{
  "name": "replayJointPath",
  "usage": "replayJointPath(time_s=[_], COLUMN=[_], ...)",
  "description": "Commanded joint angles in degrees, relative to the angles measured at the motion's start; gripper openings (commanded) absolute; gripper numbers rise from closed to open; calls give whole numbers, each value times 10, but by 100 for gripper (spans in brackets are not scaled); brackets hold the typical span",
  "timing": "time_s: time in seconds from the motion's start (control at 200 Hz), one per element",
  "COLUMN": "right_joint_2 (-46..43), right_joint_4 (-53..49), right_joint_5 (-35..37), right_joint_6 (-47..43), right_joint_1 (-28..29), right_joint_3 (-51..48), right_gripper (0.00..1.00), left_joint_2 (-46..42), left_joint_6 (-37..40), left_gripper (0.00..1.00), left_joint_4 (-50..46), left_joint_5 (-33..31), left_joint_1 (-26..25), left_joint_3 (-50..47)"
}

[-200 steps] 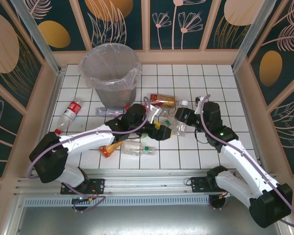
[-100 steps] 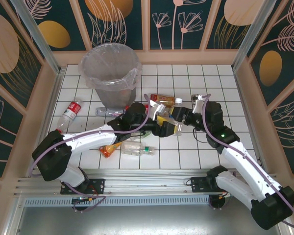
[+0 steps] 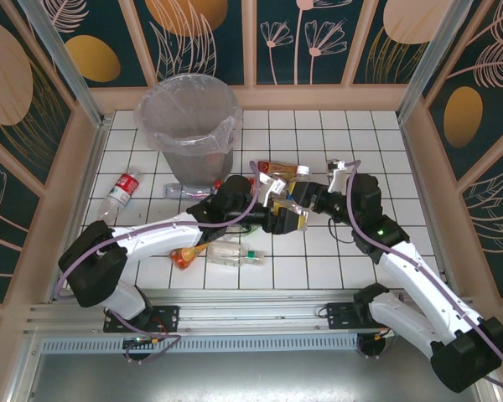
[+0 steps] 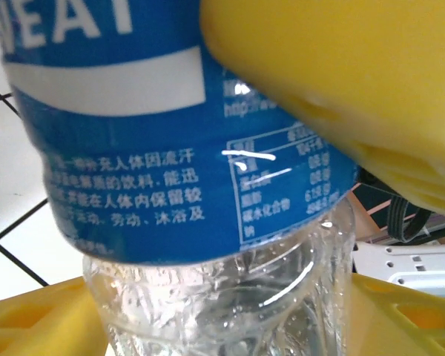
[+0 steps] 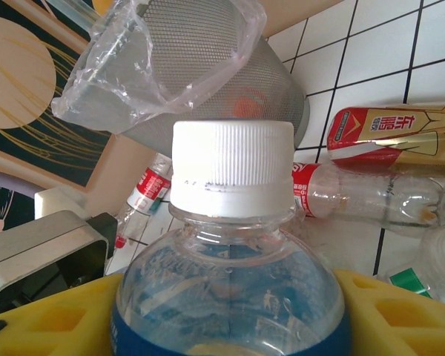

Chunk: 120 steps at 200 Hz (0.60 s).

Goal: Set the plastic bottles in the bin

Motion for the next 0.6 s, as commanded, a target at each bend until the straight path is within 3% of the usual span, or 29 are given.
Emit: replayJointPath(time_s=[0.0, 0.345, 0.595], right_joint_2=[-1, -9, -41], right_joint_4=[33, 24, -1], right_joint_5=[-2, 11, 28], right_joint_6=[4, 5, -4], right_joint_1=[7, 9, 10], right_joint_3=[1, 1, 9], right_gripper=[61, 66, 85], left_joint_2=[7, -13, -34], left_joint_6=[-5, -5, 2], left_gripper=[72, 61, 60], left_joint_4=[18, -6, -60], left_joint_5=[12, -8, -46], left_joint_1=[-4, -3, -2], left_joint_3=[16, 37, 51])
